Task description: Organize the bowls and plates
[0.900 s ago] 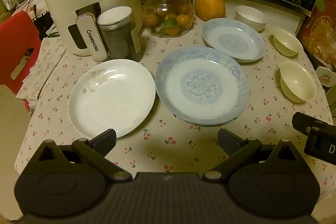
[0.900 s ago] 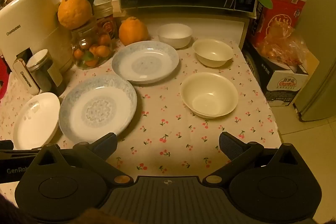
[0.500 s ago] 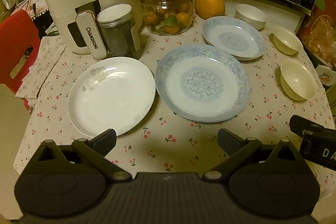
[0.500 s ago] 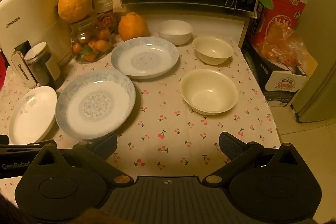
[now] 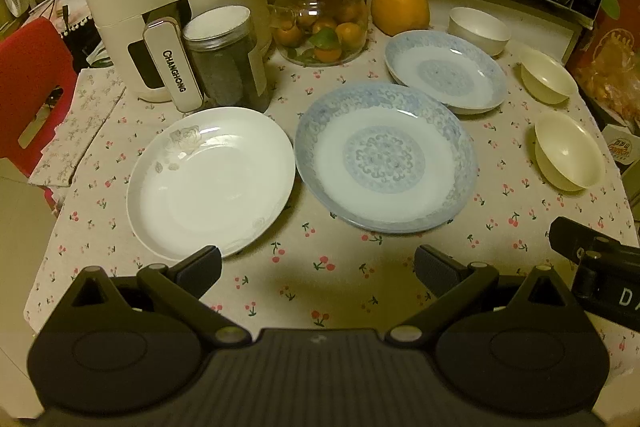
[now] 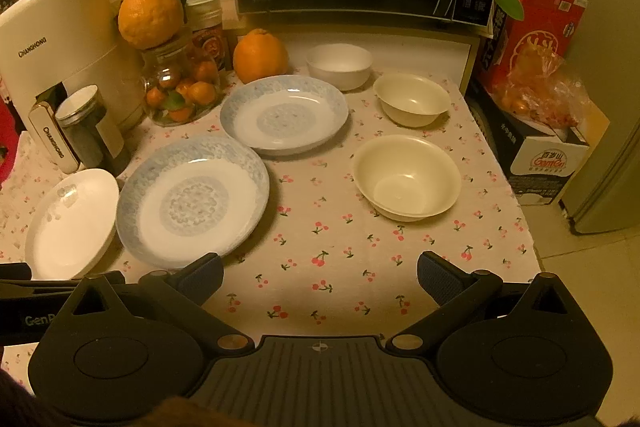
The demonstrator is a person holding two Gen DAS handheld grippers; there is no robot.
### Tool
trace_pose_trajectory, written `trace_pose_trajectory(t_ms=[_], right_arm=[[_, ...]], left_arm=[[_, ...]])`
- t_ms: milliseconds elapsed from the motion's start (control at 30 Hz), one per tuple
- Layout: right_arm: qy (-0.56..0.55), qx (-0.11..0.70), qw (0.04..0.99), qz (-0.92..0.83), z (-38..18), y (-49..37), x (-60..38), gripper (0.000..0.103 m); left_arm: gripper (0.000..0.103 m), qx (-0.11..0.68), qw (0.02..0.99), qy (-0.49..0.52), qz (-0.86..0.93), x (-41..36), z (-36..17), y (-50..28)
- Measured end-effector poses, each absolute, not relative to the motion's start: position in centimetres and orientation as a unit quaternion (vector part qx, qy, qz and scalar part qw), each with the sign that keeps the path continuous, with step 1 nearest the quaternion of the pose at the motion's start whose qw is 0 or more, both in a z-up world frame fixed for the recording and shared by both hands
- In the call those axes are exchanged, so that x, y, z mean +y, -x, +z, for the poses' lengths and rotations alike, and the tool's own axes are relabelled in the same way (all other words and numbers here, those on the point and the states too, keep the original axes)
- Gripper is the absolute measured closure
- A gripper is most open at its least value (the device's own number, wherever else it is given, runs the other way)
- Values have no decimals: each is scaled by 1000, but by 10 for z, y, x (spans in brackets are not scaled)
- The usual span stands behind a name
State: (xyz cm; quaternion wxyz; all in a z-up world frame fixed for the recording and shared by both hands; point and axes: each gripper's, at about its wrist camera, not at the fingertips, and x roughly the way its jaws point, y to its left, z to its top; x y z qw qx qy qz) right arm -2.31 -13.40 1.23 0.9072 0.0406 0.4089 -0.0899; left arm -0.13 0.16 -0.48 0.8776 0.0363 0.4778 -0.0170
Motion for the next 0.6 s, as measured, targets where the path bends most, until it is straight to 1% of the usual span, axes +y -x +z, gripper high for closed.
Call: trace_pose_trajectory(t_ms=[600], right_arm=[[-48, 405, 908, -95, 12, 25, -137, 0]], left_arm=[[0, 475, 879, -37, -20, 0, -4, 3]])
